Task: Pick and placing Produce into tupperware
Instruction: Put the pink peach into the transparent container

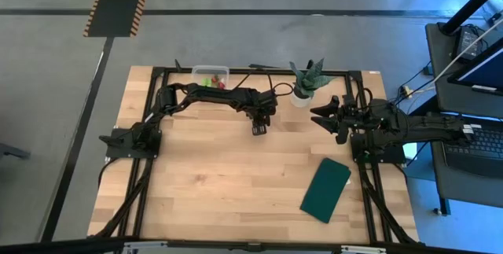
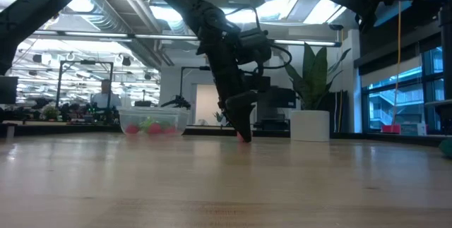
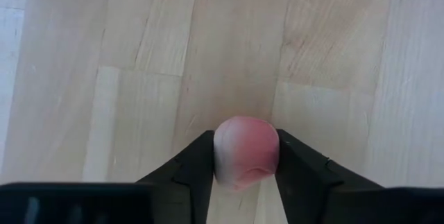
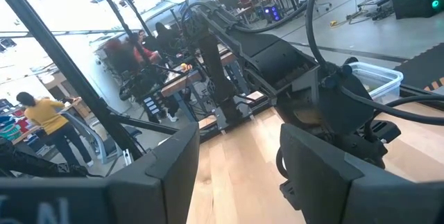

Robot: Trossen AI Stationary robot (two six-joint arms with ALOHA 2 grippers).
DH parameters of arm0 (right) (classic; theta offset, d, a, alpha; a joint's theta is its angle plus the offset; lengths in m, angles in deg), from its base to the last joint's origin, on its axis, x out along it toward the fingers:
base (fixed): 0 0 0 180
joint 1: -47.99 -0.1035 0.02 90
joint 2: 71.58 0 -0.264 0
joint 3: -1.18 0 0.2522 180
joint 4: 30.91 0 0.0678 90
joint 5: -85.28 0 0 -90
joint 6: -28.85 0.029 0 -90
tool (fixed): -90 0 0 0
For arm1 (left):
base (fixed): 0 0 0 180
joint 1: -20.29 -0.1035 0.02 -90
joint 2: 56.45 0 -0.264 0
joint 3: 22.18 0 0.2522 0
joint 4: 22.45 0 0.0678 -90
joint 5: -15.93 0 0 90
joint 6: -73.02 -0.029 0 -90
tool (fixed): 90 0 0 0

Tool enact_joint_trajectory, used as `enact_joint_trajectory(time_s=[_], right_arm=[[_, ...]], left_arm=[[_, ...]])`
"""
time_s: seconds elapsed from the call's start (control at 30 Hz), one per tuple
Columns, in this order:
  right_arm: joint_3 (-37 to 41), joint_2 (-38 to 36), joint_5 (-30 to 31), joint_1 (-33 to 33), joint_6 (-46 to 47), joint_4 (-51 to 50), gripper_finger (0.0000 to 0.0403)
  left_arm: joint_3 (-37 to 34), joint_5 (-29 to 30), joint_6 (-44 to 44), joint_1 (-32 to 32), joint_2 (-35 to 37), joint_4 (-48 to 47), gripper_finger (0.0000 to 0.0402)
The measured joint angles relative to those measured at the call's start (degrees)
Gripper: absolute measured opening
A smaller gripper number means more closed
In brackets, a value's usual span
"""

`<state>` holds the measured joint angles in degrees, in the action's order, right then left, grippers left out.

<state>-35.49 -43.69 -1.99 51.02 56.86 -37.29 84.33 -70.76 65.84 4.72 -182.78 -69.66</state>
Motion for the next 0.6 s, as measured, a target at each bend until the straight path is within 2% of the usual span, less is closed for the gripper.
enact_joint_trajectory(time_s=[0.17,0.4,0.6], right_arm=[[0.0,0.0,0.0,0.0,0.0,0.0,0.0204],[0.0,0.0,0.0,0.0,0.0,0.0,0.0204],[0.0,0.0,0.0,0.0,0.0,0.0,0.0204]], left_arm=[[0.0,0.0,0.0,0.0,0.0,0.0,0.0121],[0.0,0.1,0.0,0.0,0.0,0.0,0.0131],[0.0,0.1,-0.7,0.0,0.0,0.0,0.012]])
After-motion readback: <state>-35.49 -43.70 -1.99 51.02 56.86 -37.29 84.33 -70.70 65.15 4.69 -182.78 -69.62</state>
